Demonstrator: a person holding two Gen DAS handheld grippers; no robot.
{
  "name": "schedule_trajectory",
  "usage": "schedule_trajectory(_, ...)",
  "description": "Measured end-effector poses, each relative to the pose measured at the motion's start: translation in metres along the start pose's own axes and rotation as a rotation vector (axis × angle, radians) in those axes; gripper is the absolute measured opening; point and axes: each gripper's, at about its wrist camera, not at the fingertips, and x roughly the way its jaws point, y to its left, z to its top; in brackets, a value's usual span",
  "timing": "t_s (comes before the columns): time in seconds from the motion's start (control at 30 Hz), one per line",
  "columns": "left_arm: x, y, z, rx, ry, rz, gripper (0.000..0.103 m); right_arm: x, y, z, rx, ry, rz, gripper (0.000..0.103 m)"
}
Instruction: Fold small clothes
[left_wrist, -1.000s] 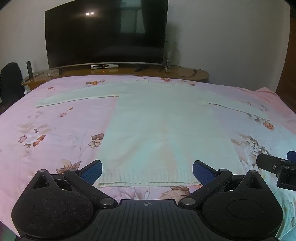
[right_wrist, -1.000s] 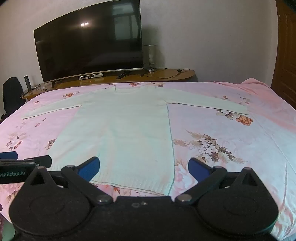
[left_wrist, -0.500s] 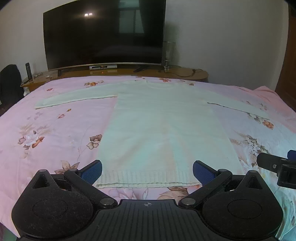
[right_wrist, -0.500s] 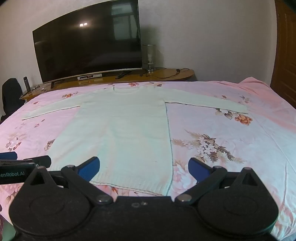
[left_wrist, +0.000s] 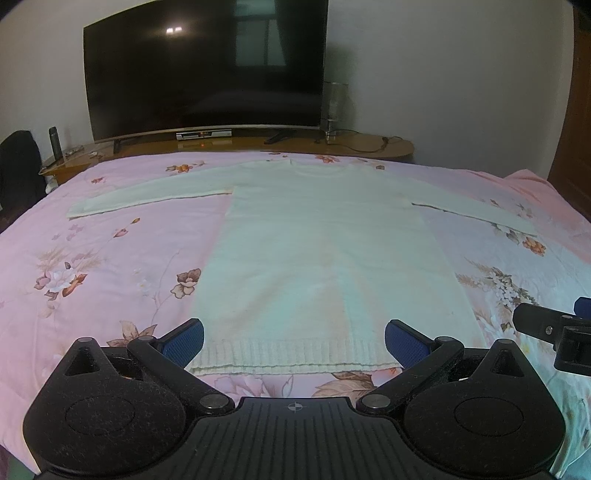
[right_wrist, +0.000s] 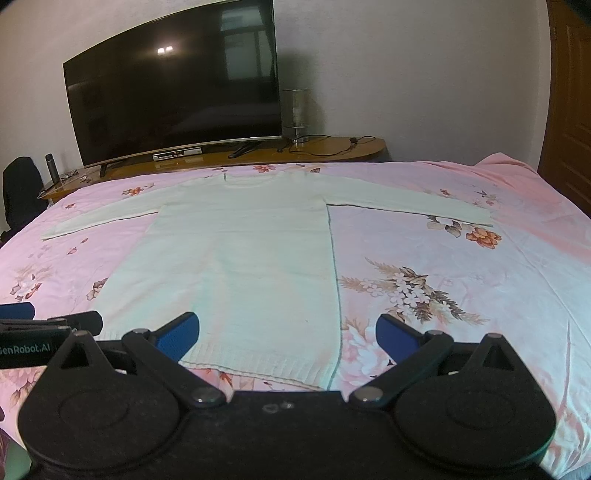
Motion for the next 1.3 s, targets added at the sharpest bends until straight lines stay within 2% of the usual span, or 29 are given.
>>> schedule_trajectory(1.3,-0.0010,-0.0003,0.0009,0.001,-0.002,0.006,0.103,0.0019,0.0003,0.0015,-0.004,-0.003,0.004,0.102)
